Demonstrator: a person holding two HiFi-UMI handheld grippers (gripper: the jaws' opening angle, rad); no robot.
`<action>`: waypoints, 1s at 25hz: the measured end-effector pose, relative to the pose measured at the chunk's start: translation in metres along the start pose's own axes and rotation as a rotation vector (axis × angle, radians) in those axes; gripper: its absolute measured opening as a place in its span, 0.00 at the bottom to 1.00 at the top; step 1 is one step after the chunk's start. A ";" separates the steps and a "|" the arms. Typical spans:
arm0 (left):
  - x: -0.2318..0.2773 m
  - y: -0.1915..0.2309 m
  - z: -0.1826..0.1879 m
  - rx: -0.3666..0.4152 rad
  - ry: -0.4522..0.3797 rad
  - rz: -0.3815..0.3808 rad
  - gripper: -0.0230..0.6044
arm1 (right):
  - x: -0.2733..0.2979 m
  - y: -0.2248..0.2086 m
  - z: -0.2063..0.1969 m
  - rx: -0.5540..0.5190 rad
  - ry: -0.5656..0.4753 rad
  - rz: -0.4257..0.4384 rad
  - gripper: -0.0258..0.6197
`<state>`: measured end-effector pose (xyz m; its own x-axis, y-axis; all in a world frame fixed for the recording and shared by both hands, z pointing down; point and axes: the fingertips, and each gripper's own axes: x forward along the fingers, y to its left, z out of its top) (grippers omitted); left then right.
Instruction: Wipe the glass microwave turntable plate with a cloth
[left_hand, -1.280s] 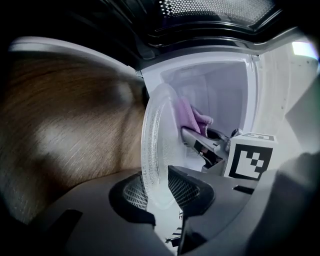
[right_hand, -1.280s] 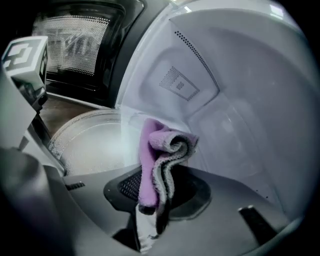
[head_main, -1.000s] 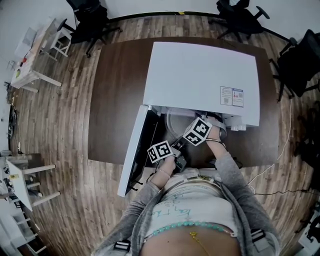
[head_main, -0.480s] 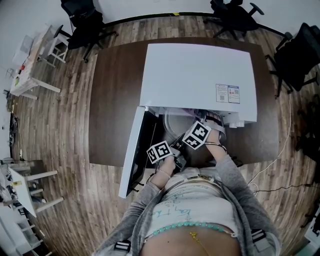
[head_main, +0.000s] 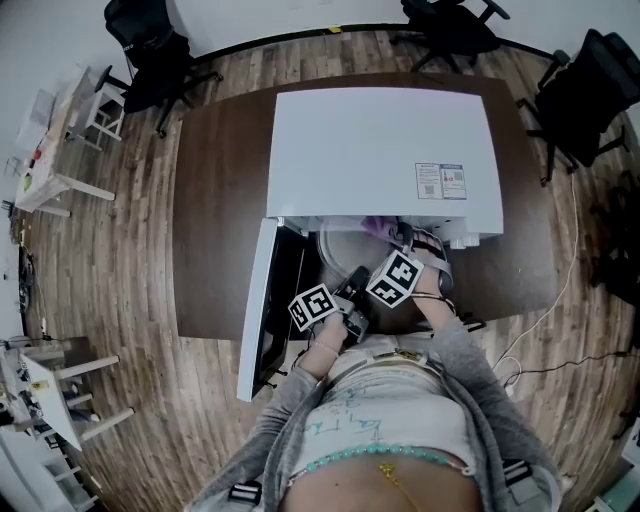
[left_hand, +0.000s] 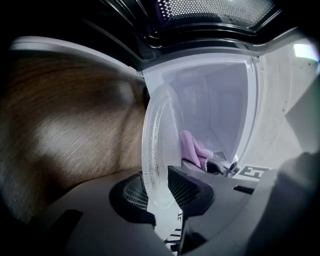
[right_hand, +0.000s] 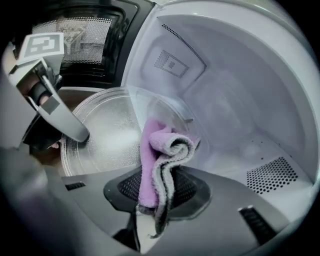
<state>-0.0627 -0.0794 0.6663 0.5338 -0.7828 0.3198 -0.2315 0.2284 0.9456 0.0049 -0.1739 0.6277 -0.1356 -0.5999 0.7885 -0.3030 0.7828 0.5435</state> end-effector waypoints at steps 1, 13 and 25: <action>0.000 0.000 0.000 -0.001 0.000 0.000 0.19 | -0.001 0.001 -0.002 0.002 0.002 0.004 0.23; 0.000 0.001 -0.001 -0.018 -0.008 0.001 0.19 | -0.008 0.014 -0.018 0.035 -0.008 0.028 0.23; 0.001 0.003 -0.002 -0.016 -0.014 -0.001 0.19 | -0.009 0.013 -0.020 0.037 -0.038 0.027 0.23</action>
<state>-0.0610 -0.0785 0.6696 0.5224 -0.7914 0.3176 -0.2175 0.2364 0.9470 0.0209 -0.1552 0.6332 -0.1797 -0.5850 0.7908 -0.3337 0.7925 0.5104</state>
